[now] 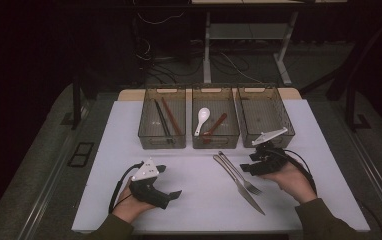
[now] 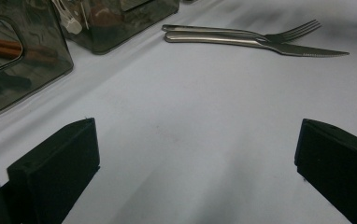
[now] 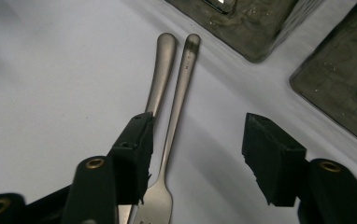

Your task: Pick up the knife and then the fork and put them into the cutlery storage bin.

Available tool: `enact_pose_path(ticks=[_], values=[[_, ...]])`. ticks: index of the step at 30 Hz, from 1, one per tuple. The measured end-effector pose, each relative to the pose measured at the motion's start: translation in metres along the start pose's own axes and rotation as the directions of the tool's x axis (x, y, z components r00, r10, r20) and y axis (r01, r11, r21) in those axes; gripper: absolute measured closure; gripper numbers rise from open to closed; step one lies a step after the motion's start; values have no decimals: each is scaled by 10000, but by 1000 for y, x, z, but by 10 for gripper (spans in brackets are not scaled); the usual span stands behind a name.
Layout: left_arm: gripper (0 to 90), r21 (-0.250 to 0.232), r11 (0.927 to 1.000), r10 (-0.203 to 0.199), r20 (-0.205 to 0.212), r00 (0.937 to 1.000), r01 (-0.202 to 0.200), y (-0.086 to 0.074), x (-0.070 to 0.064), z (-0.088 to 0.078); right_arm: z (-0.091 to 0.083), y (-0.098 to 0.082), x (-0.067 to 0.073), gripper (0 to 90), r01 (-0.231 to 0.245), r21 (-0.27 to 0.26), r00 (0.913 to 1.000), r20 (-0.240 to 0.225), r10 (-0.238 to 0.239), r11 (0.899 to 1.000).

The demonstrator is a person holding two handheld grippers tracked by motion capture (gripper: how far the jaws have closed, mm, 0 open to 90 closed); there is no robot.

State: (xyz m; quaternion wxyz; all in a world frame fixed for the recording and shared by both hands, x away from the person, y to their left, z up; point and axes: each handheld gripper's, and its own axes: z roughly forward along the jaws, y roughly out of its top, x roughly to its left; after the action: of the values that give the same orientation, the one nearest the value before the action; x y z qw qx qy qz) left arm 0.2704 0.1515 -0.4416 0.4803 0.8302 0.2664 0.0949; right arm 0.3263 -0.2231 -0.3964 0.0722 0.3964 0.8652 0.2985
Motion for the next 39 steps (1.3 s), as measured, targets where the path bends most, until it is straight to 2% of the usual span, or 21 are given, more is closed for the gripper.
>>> enact_pose_path(ticks=[2, 5, 10, 19, 27, 39], values=[[0, -8, 10000, -11, 11, 10000, 11, 0, 0, 0, 3, 4, 0, 479, -30, 239, 9999, -112, 32, 9997], [0, -9, 10000, -19, 26, 10000, 19, 0, 0, 0, 9, 10, 2, 526, 4, 608, 10000, -21, -3, 9982], [0, -14, 10000, -16, 42, 10000, 16, 0, 0, 0, 17, 18, 5, 607, 50, 1320, 10000, -69, -42, 9912], [0, 97, 10000, 22, 114, 9999, -24, -1, 0, 1, 37, 21, 10, 707, 207, 2827, 9995, -275, -134, 9590], [0, 188, 9998, 2, 144, 9999, -5, -1, -1, 2, 48, 23, 13, 736, 285, 3463, 9995, -245, -213, 9377], [0, 190, 9998, -12, 204, 9998, 8, -1, -1, 2, 49, 26, 18, 804, 442, 3770, 9986, 95, -515, 9252]])
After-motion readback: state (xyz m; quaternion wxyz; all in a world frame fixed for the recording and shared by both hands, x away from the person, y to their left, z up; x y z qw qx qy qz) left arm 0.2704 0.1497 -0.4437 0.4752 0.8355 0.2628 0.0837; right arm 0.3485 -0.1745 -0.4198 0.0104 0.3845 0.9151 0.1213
